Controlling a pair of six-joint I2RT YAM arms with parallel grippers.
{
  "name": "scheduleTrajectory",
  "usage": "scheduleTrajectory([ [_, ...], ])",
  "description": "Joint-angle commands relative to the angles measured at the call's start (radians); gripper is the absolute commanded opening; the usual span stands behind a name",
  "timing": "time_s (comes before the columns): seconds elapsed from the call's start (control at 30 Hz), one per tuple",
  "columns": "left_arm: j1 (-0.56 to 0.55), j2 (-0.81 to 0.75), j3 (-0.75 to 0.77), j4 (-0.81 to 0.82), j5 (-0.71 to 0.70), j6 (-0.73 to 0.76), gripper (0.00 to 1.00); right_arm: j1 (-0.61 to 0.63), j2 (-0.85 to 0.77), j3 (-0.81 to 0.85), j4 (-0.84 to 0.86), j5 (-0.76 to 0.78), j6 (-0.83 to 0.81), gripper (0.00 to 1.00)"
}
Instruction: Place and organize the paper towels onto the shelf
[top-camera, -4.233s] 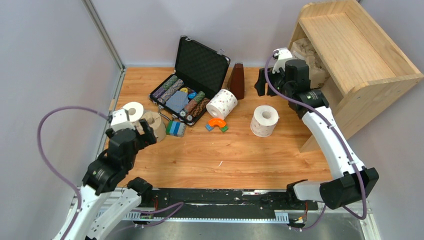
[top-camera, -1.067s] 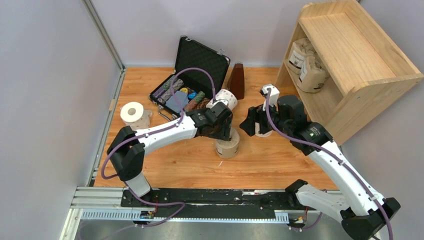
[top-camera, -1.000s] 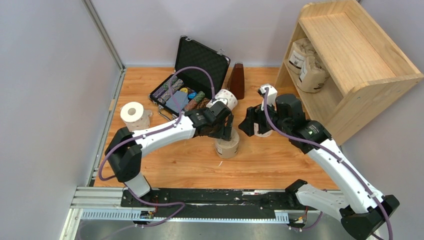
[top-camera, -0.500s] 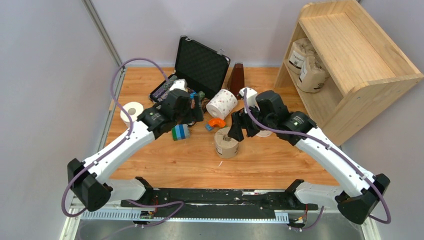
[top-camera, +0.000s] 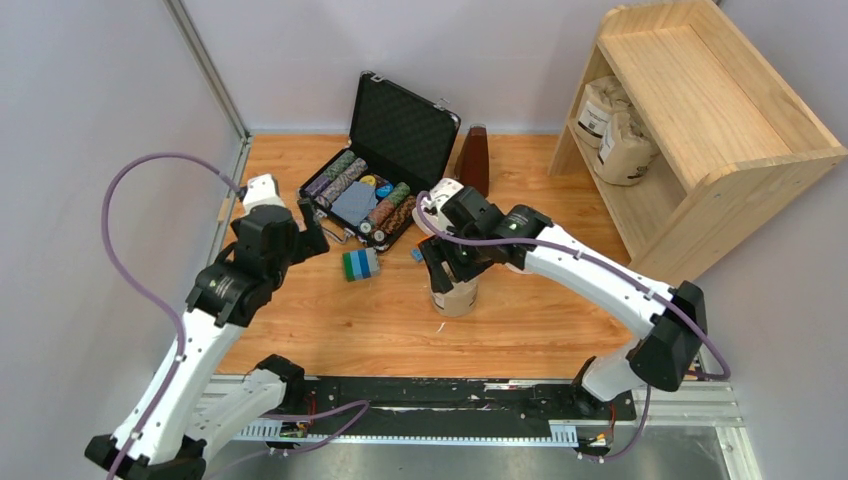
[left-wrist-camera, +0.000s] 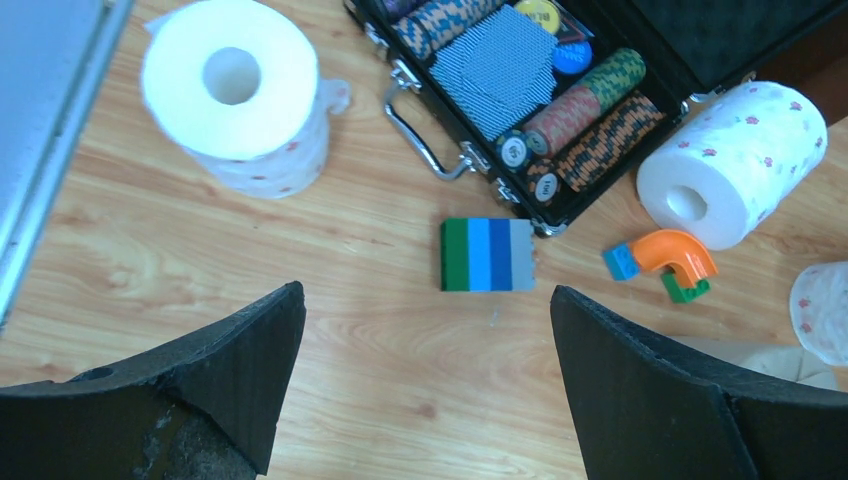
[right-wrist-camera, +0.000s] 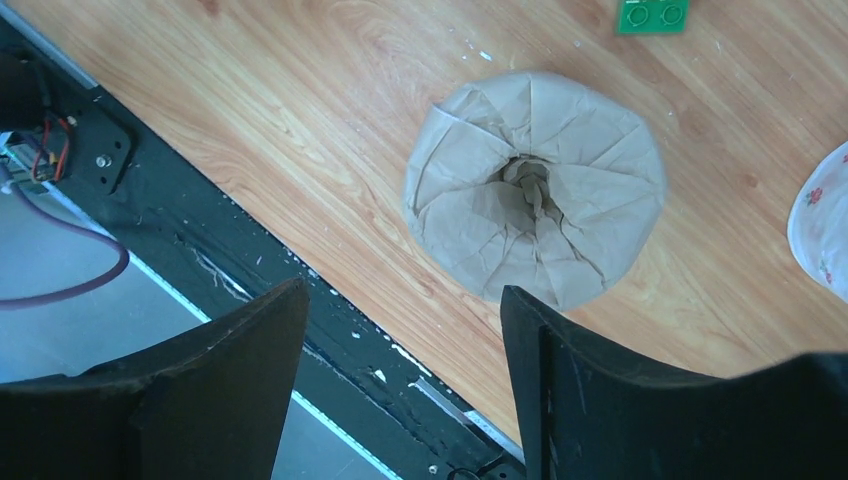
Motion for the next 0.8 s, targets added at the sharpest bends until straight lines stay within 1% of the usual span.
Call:
scheduleTrajectory([
  [0.0, 0.005, -0.093, -0.038, -0.062, -0.093, 0.053, 1.0, 0.013, 0.08, 0.087, -0.053, 0.063, 0.054, 0.71],
  [0.23, 0.005, -0.189, -0.088, -0.095, -0.107, 0.062, 1.0, 0.052, 0.243, 0.184, -0.11, 0.137, 0.071, 0.66],
  [0.43, 0.005, -0.284, -0.18, -0.047, -0.126, 0.079, 1.0, 0.071, 0.349, 0.212, -0.125, 0.218, 0.112, 0.59],
  [0.57, 0.005, -0.331, -0.229, -0.027, -0.128, 0.093, 1.0, 0.077, 0.381, 0.206, -0.126, 0.261, 0.138, 0.55],
  [0.67, 0.005, -0.337, -0.244, -0.017, -0.106, 0.095, 1.0, 0.086, 0.398, 0.202, -0.121, 0.284, 0.141, 0.52],
  [0.77, 0.005, -0.331, -0.263, 0.02, -0.082, 0.121, 1.0, 0.093, 0.406, 0.208, -0.125, 0.292, 0.14, 0.45],
])
